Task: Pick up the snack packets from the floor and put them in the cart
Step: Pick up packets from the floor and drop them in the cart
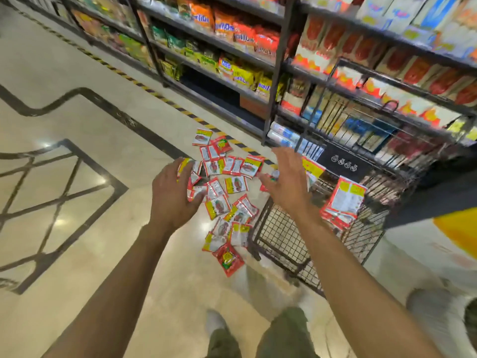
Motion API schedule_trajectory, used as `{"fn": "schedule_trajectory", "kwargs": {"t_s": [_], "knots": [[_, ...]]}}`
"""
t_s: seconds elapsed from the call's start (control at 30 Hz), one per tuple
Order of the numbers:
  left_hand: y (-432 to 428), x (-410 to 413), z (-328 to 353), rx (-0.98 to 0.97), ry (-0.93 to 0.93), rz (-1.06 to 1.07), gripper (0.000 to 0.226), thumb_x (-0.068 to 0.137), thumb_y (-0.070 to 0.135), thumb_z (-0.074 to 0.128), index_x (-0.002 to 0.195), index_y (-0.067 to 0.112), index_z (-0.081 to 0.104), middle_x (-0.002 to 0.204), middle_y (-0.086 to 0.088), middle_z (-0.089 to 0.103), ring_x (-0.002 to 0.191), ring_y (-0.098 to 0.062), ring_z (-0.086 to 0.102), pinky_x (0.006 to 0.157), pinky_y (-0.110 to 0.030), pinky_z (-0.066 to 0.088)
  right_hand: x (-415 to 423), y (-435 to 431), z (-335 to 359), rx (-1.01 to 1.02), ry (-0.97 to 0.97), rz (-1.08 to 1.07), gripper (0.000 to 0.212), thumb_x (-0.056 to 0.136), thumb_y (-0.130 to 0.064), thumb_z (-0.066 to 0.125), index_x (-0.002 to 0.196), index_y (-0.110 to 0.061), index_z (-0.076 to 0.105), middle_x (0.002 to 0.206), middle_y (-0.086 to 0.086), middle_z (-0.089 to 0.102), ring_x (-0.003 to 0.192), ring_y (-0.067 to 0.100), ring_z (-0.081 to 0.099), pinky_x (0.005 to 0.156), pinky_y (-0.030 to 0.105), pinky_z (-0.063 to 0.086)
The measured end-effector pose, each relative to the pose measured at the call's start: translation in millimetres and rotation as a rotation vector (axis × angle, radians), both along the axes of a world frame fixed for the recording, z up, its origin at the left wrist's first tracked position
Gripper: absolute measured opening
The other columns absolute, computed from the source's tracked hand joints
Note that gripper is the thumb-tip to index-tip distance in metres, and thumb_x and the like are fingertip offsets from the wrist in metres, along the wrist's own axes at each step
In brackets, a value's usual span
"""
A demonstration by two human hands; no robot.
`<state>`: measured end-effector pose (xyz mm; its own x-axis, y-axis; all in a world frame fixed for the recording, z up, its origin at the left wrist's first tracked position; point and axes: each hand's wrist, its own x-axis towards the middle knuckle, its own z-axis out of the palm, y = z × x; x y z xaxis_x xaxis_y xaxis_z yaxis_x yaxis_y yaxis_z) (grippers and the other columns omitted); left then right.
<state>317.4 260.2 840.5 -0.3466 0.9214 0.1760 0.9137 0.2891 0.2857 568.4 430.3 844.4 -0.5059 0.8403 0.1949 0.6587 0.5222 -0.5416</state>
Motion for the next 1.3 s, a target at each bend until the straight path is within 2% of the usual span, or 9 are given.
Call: {"fn": "schedule_trajectory", "kwargs": {"t_s": [0.2,0.33,0.43,0.53,0.63,0.77,0.93,1.1,1.3], "knots": [[-29,-42,-17,-0.005,-0.027,-0.036,0.078,0.094,0.066,0.051,0.156,0.020,0.040,0.160,-0.017,0.042,0.143,-0.041,0.042,0.111,-0.057,0.036,-42,-52,-28,-0.016,-0.010,-0.024,0.065,0.090,-0.046,0.073,0.144,-0.019,0.048,0.144,0.008,0.052,0.133,0.032,0.049,0.107,0.052,0.045],[-27,-51,-51,-0.042,-0.057,-0.068,0.075,0.095,0.066,0.049,0.156,0.024,0.039,0.159,-0.016,0.042,0.143,-0.041,0.043,0.110,-0.058,0.038,-57,-64,-64,-0.056,0.002,-0.024,0.067,0.088,-0.044,0.076,0.144,-0.017,0.050,0.145,0.010,0.052,0.134,0.032,0.048,0.111,0.049,0.043],[-16,-53,-84,-0.101,-0.072,-0.089,0.075,0.093,0.063,0.051,0.156,0.030,0.032,0.161,-0.015,0.040,0.145,-0.041,0.041,0.110,-0.060,0.040,-69,-64,-102,-0.101,0.001,-0.029,0.067,0.090,-0.049,0.070,0.144,-0.014,0.052,0.145,0.012,0.052,0.137,0.033,0.047,0.111,0.050,0.043],[1,-55,-116,-0.175,-0.075,-0.114,0.078,0.093,0.066,0.049,0.159,0.027,0.032,0.163,-0.013,0.039,0.146,-0.040,0.040,0.110,-0.061,0.040,-81,-55,-143,-0.154,-0.006,-0.025,0.070,0.093,-0.056,0.062,0.147,-0.013,0.051,0.147,0.013,0.052,0.138,0.033,0.047,0.110,0.052,0.046],[28,-63,-150,-0.228,-0.070,-0.119,0.078,0.094,0.065,0.049,0.158,0.023,0.036,0.163,-0.015,0.039,0.146,-0.041,0.041,0.110,-0.061,0.040,-95,-34,-182,-0.178,0.010,-0.041,0.066,0.094,-0.050,0.063,0.146,-0.011,0.052,0.148,0.013,0.051,0.135,0.032,0.049,0.106,0.049,0.049],[75,-76,-203,-0.283,-0.061,-0.149,0.077,0.094,0.061,0.053,0.157,0.019,0.040,0.160,-0.017,0.041,0.144,-0.041,0.042,0.108,-0.060,0.042,-113,2,-239,-0.226,0.051,-0.059,0.064,0.093,-0.042,0.069,0.146,-0.010,0.052,0.149,0.013,0.049,0.136,0.034,0.048,0.107,0.051,0.047],[123,-81,-273,-0.312,-0.090,-0.166,0.077,0.091,0.059,0.056,0.156,0.019,0.042,0.157,-0.017,0.045,0.142,-0.043,0.045,0.104,-0.058,0.043,-135,38,-308,-0.306,0.027,-0.117,0.071,0.091,-0.051,0.062,0.149,-0.014,0.048,0.151,0.010,0.047,0.140,0.032,0.045,0.110,0.052,0.045],[162,-96,-349,-0.361,-0.121,-0.196,0.077,0.090,0.058,0.056,0.156,0.018,0.045,0.156,-0.017,0.045,0.140,-0.043,0.046,0.105,-0.057,0.043,-163,62,-382,-0.355,0.003,-0.254,0.068,0.089,-0.042,0.073,0.146,-0.013,0.051,0.147,0.012,0.050,0.136,0.034,0.048,0.104,0.053,0.049],[197,-132,-459,-0.486,-0.130,-0.270,0.079,0.092,0.062,0.046,0.158,0.021,0.038,0.158,-0.017,0.043,0.140,-0.044,0.045,0.108,-0.058,0.042,-185,77,-497,-0.416,-0.016,-0.429,0.066,0.089,-0.050,0.061,0.140,-0.009,0.057,0.141,0.014,0.059,0.136,0.033,0.051,0.112,0.049,0.046]]}}
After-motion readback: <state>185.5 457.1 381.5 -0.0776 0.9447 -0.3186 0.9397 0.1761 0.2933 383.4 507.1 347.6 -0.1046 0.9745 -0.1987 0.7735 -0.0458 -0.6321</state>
